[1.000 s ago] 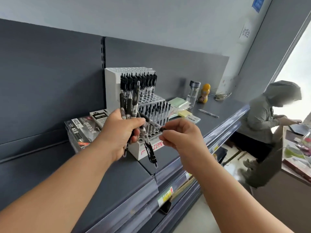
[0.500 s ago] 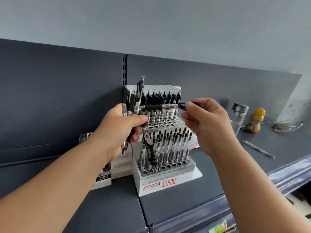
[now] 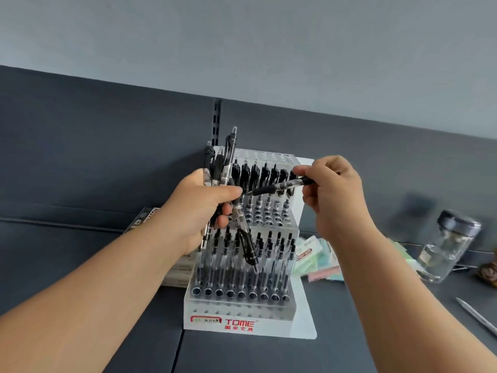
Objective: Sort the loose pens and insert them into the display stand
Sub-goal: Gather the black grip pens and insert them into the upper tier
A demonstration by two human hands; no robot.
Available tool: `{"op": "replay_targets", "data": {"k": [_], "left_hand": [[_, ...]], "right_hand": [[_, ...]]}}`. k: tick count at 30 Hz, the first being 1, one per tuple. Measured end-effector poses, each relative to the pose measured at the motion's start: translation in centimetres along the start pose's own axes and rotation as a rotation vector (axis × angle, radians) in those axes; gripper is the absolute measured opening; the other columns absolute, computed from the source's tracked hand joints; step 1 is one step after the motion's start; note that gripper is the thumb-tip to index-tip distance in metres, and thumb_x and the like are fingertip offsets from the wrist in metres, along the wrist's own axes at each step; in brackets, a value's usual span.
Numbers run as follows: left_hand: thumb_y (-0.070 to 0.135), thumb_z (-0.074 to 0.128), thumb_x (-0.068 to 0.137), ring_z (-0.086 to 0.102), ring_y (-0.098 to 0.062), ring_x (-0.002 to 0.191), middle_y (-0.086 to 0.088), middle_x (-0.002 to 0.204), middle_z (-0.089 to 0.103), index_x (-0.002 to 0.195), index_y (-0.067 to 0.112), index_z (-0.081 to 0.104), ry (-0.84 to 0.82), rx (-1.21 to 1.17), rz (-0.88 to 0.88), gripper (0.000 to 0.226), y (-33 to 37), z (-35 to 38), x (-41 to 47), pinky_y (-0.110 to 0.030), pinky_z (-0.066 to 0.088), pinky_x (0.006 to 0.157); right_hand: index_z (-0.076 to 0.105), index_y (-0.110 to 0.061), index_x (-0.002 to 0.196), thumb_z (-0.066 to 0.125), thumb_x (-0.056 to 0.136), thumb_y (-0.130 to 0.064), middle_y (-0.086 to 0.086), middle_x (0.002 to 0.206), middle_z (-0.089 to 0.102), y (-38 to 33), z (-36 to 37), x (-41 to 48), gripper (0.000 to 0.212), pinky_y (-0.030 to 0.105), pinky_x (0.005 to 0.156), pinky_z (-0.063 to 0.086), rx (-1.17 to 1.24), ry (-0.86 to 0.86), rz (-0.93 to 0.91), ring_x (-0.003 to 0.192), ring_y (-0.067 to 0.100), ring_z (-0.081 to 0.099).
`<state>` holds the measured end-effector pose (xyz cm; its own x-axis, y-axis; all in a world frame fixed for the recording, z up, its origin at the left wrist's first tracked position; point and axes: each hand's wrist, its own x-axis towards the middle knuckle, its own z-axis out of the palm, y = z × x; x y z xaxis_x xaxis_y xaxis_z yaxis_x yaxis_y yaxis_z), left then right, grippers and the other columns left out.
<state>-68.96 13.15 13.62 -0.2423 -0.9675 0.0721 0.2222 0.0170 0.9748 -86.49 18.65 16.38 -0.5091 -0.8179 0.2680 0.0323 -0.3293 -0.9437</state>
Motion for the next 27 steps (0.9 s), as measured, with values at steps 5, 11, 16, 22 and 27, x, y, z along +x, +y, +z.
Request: {"op": "replay_targets", "data": {"k": [5, 11, 16, 22, 27], "left_hand": [[0.003, 0.070, 0.082, 0.048, -0.010, 0.055, -0.007, 0.085, 0.056, 0.140, 0.008, 0.035, 0.044, 0.036, -0.009, 0.067, 0.0, 0.0, 0.6, -0.021, 0.038, 0.040], [0.002, 0.069, 0.082, 0.048, -0.011, 0.054, -0.005, 0.077, 0.057, 0.142, 0.006, 0.033, 0.045, 0.042, -0.009, 0.069, 0.1, -0.3, 1.4, -0.021, 0.038, 0.040], [0.003, 0.070, 0.082, 0.048, -0.008, 0.048, -0.004, 0.074, 0.057, 0.139, 0.004, 0.036, 0.030, 0.066, -0.005, 0.067, 0.0, -0.5, 2.3, -0.020, 0.039, 0.040], [0.004, 0.070, 0.082, 0.046, -0.006, 0.046, -0.004, 0.069, 0.054, 0.143, 0.009, 0.033, 0.017, 0.078, -0.021, 0.071, -0.1, -0.8, 2.6, -0.019, 0.039, 0.041], [0.005, 0.072, 0.080, 0.046, -0.006, 0.046, -0.002, 0.068, 0.054, 0.137, 0.006, 0.039, 0.003, 0.097, -0.023, 0.066, -0.1, -0.9, 2.9, -0.019, 0.039, 0.041]], "right_hand": [[0.052, -0.012, 0.086, 0.053, 0.087, 0.008, 0.014, 0.091, 0.065, 0.5, 0.0, 1.5, 0.020, 0.023, 0.058, 0.050, 0.004, -0.150, 0.041, 0.061, 0.014, 0.057], [0.057, -0.012, 0.092, 0.054, 0.092, 0.000, 0.008, 0.088, 0.069, 0.6, 0.8, 2.8, 0.013, 0.022, 0.064, 0.054, -0.214, -0.166, -0.088, 0.064, 0.008, 0.065], [0.062, -0.017, 0.090, 0.056, 0.094, -0.012, 0.003, 0.080, 0.069, 1.0, 1.5, 3.5, 0.008, 0.028, 0.067, 0.059, -0.423, -0.116, -0.199, 0.062, 0.006, 0.064], [0.061, -0.017, 0.086, 0.057, 0.094, -0.018, 0.004, 0.073, 0.066, 2.4, 2.4, 3.8, 0.008, 0.033, 0.061, 0.054, -0.602, -0.133, -0.197, 0.056, 0.000, 0.061], [0.061, -0.015, 0.086, 0.062, 0.090, -0.024, 0.004, 0.072, 0.067, 4.3, 2.7, 3.7, 0.009, 0.042, 0.068, 0.057, -0.759, -0.081, -0.205, 0.070, 0.021, 0.067]]}}
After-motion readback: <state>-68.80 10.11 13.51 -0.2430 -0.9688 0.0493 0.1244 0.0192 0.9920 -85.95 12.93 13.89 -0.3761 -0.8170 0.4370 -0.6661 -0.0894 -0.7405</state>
